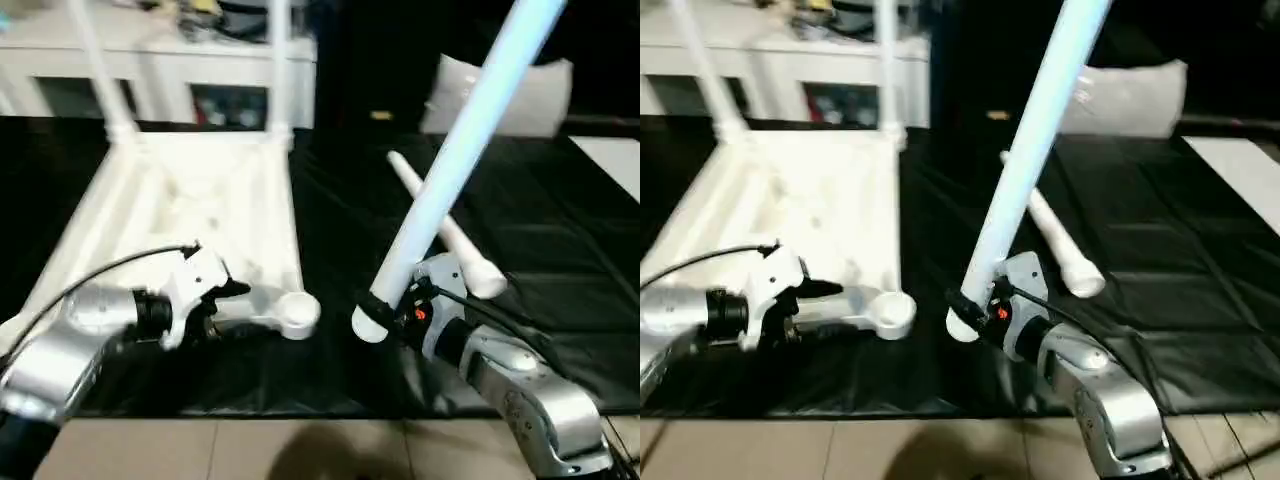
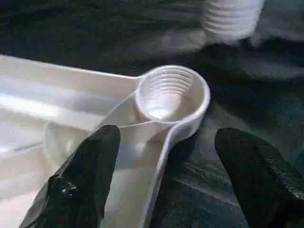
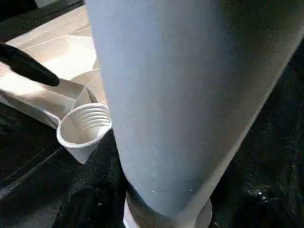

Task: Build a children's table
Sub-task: Pick table leg, then insert table leg to table base

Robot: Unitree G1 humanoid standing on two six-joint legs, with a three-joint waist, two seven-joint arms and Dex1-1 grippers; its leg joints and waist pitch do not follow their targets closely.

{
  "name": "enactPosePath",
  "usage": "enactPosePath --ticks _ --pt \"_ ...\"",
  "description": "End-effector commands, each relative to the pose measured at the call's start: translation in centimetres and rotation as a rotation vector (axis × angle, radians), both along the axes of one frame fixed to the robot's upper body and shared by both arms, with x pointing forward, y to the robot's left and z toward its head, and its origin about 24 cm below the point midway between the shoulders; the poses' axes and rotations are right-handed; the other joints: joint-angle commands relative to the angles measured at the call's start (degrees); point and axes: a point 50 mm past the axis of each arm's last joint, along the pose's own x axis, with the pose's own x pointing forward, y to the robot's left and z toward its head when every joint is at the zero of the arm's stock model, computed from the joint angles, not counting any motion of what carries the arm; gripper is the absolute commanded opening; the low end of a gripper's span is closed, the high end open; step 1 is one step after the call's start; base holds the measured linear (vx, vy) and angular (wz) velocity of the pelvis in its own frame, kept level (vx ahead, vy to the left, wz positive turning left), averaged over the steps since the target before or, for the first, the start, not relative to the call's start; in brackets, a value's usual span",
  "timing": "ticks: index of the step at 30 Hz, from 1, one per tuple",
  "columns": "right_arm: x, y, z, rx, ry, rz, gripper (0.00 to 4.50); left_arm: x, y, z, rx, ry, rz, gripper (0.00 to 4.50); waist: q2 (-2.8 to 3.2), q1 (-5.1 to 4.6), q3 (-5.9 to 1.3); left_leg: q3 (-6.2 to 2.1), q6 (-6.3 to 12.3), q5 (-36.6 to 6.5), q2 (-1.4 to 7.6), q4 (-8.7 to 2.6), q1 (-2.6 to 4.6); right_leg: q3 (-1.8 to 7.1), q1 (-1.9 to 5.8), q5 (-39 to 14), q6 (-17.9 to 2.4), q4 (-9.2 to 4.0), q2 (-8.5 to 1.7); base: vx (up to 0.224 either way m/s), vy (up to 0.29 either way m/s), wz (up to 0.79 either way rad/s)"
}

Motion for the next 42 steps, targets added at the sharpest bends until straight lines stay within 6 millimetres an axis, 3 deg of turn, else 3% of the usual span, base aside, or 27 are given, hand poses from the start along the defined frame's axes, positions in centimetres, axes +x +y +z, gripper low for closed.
enactPosePath --ticks 1,3,5,6,8,10,12,13,16,18,21,25,28,36,39,42 --pt "0.1 0.1 0.6 0.005 -0.020 0.017 1.91 0.4 0.4 -0.2 0.051 0.002 -0.028 3.28 0.36 0.13 -3.06 -0.73 -0.17 -16.27 3.53 -5.76 -0.37 3.04 1.98 -24.14 -5.52 -4.36 -4.86 0.000 0.000 0.00" --pt "0.1 0.1 0.7 0.001 -0.024 0.018 1.91 0.8 0.7 -0.3 0.043 0.026 -0.021 3.12 0.68 0.35 -3.15 -0.45 -0.24 -15.71 3.49 -5.65 -0.03 3.10 1.72 -22.31 -6.35 -4.19 -4.66 0.000 0.000 0.00" --pt "0.1 0.1 0.7 -0.001 -0.026 0.019 1.91 0.9 0.8 -0.3 0.029 0.042 -0.023 3.00 0.53 0.36 -3.35 -0.22 -0.41 -14.24 3.71 -5.68 -0.34 3.10 2.12 -18.83 -7.83 -3.67 -4.60 0.000 0.000 0.00" --pt "0.0 0.2 0.7 0.002 -0.026 0.021 1.91 0.9 0.9 -0.4 0.032 0.051 -0.038 2.89 0.76 0.43 -3.36 -0.07 -0.71 -16.52 3.88 -5.79 0.02 3.00 1.64 -19.58 -8.47 -3.63 -4.44 0.000 0.000 0.00" --pt "0.0 0.2 0.8 0.007 -0.026 0.022 1.91 0.9 1.1 -0.5 0.041 0.063 -0.043 2.82 0.72 0.34 -3.78 0.06 -1.11 -16.30 3.73 -5.63 -0.14 3.11 1.82 -18.47 -8.70 -3.46 -4.44 0.031 -0.008 0.02" --pt "-0.2 0.2 0.8 0.015 -0.023 0.024 1.91 0.8 1.6 -0.6 0.059 0.083 -0.052 2.67 0.58 0.53 -4.21 0.33 -0.53 -11.01 3.74 -5.36 -0.63 3.22 2.09 -10.99 -10.27 -2.75 -4.20 0.062 -0.021 0.04" --pt "-0.2 0.2 0.7 0.014 -0.022 0.024 1.91 0.8 1.8 -0.7 0.061 0.087 -0.052 2.40 0.48 0.55 -4.21 0.47 -0.30 -10.32 3.62 -5.19 -0.80 3.21 2.02 -12.38 -10.43 -2.82 -4.19 0.057 -0.038 0.04" --pt "-0.3 0.2 0.7 0.014 -0.022 0.025 1.91 0.9 1.9 -0.8 0.060 0.087 -0.054 2.40 0.23 0.62 -4.46 0.63 -0.26 -8.04 3.38 -4.87 -1.31 3.29 2.37 -12.72 -10.26 -2.89 -4.31 0.053 -0.046 0.02" --pt "-0.3 0.3 0.7 0.017 -0.021 0.026 1.91 0.9 2.0 -0.9 0.058 0.091 -0.056 2.12 0.17 0.77 -4.80 0.74 -0.17 -3.29 3.35 -4.44 -1.94 3.32 2.51 -7.72 -10.76 -2.16 -4.17 0.000 0.000 0.00" --pt "-0.4 0.5 0.7 0.020 -0.021 0.028 1.91 0.9 2.1 -1.1 0.062 0.097 -0.063 1.97 0.23 0.82 -4.79 0.86 0.00 -2.55 3.41 -4.35 -2.02 3.11 2.49 -6.39 -11.38 -1.98 -4.04 0.000 0.000 0.00" --pt "-0.4 0.5 0.7 0.021 -0.021 0.031 1.91 0.8 2.2 -1.3 0.069 0.103 -0.065 1.75 0.28 0.76 -4.44 0.87 -0.51 -5.09 3.62 -4.57 -1.97 2.96 2.36 -11.12 -10.62 -2.45 -4.06 0.000 0.000 0.00" --pt "-0.4 0.5 0.7 0.024 -0.022 0.035 1.91 0.8 2.5 -1.3 0.081 0.110 -0.060 1.49 0.28 0.70 -4.10 0.85 -1.10 -9.02 3.71 -4.82 -1.62 2.94 1.81 -19.51 -8.10 -3.30 -3.99 0.000 0.000 0.00" --pt "-0.5 0.4 0.7 0.022 -0.022 0.034 1.91 0.8 2.7 -1.3 0.081 0.113 -0.060 1.25 0.28 0.78 -4.12 1.04 -1.27 -9.67 3.79 -4.84 -1.50 2.88 1.61 -21.35 -7.22 -3.48 -3.95 0.000 0.000 0.00" --pt "-0.4 0.4 0.7 0.021 -0.025 0.035 1.91 0.7 3.2 -1.4 0.086 0.115 -0.052 0.73 0.34 0.85 -4.39 1.23 -1.48 -7.64 3.89 -4.72 -1.66 2.91 1.87 -14.44 -9.48 -2.68 -3.88 0.000 0.000 0.00" --pt "-0.3 0.5 0.8 0.023 -0.029 0.034 1.91 0.8 3.1 -1.4 0.067 0.100 -0.039 0.42 0.35 0.92 -4.34 1.25 -1.53 -8.03 3.89 -4.72 -1.64 2.86 1.87 -15.41 -9.36 -2.77 -3.91 0.000 0.000 0.00" --pt "0.1 0.7 1.4 0.042 -0.054 0.023 1.91 1.0 1.7 -1.6 0.008 0.080 -0.043 0.25 0.43 0.92 -4.31 1.22 -1.77 -8.66 4.00 -4.76 -1.62 2.79 1.81 -16.74 -9.04 -2.89 -3.99 0.000 0.000 0.00"
